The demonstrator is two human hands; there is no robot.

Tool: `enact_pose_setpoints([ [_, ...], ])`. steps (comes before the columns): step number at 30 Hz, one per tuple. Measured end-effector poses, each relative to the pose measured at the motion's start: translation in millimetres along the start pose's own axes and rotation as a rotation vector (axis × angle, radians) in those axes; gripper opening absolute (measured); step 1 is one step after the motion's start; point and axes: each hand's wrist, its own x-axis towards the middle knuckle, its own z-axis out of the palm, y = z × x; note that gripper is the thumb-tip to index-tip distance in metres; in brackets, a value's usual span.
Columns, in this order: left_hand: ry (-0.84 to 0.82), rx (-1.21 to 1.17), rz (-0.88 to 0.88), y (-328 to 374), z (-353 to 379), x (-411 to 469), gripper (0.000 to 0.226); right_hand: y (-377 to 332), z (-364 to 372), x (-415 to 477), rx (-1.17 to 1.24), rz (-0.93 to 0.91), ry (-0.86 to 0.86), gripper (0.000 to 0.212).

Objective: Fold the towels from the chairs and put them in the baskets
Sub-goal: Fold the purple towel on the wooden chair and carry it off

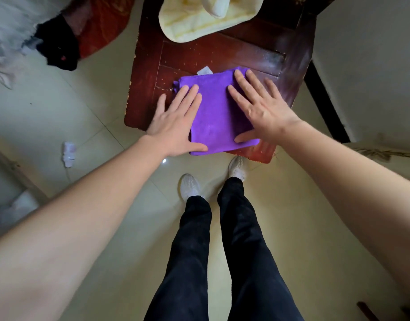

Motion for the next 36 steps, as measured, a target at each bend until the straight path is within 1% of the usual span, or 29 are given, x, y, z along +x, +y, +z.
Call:
enact_pose_setpoints([
  [2, -0.008, 0.023, -0.059, 0, 14, 0, 0.135, 0, 3, 10, -0.034, 0.043, -0.082, 0.138],
  [4, -0.004, 0.083, -0.099, 5, 25, 4, 0.141, -1, 10, 19, -0.06, 0.083, -0.122, 0.143],
  [6, 0.004, 0.107, -0.11, 9, 28, 7, 0.145, -1, 13, 22, -0.034, 0.091, -0.125, 0.145],
  [8, 0.022, 0.058, -0.076, 7, 23, 5, 0.147, 2, 11, 19, 0.05, 0.068, -0.099, 0.145],
  [10, 0.054, -0.051, -0.058, 5, 20, -1, 0.145, 3, 10, 11, 0.177, 0.091, -0.066, 0.144],
  [11, 0.083, -0.138, -0.088, 7, 18, -6, 0.143, 1, 11, 6, 0.27, 0.134, -0.053, 0.144],
  [13, 0.174, -0.396, -0.262, 16, 18, -10, 0.129, -8, 14, -2, 0.513, 0.257, 0.009, 0.143],
  [14, 0.226, -0.552, -0.379, 22, 19, -12, 0.114, -15, 15, -6, 0.631, 0.318, 0.071, 0.139],
  [15, 0.264, -0.718, -0.515, 29, 19, -11, 0.094, -20, 20, -8, 0.752, 0.382, 0.135, 0.131],
  [17, 0.291, -1.067, -0.8, 44, 16, -9, 0.046, -29, 28, -10, 1.05, 0.565, 0.208, 0.103],
  [18, 0.31, -1.208, -0.92, 51, 15, -8, 0.038, -33, 31, -10, 1.217, 0.687, 0.209, 0.089],
  [20, 0.339, -1.338, -1.083, 59, 13, -5, 0.041, -37, 34, -10, 1.532, 0.914, 0.152, 0.06],
  [21, 0.345, -1.357, -1.125, 62, 14, -4, 0.042, -38, 37, -11, 1.629, 0.977, 0.1, 0.044],
  [22, 0.336, -1.364, -1.152, 63, 13, -1, 0.045, -39, 34, -14, 1.676, 0.995, 0.055, 0.03],
  [23, 0.301, -1.365, -1.162, 62, 13, 2, 0.047, -39, 34, -16, 1.687, 0.988, 0.025, 0.02],
  [24, 0.252, -1.374, -1.168, 63, 12, 3, 0.05, -39, 33, -18, 1.692, 0.971, 0.013, 0.017],
  [26, 0.15, -1.411, -1.141, 60, 8, 3, 0.058, -40, 27, -21, 1.707, 0.921, -0.011, 0.02],
  [28, 0.071, -1.445, -1.106, 54, 5, -1, 0.078, -42, 15, -24, 1.75, 0.892, -0.032, 0.02],
  [29, 0.046, -1.465, -1.097, 51, 2, -5, 0.084, -43, 7, -27, 1.766, 0.875, -0.03, 0.02],
  [32, -0.048, -1.648, -1.053, 45, -4, -18, 0.091, -42, -13, -32, 1.765, 0.818, -0.008, 0.019],
  [35, -0.208, -1.873, -0.898, 50, -25, -37, 0.101, -45, -47, -48, 1.73, 0.762, 0.022, 0.021],
  [36, -0.207, -1.932, -0.85, 54, -35, -43, 0.102, -46, -59, -55, 1.725, 0.745, 0.038, 0.021],
])
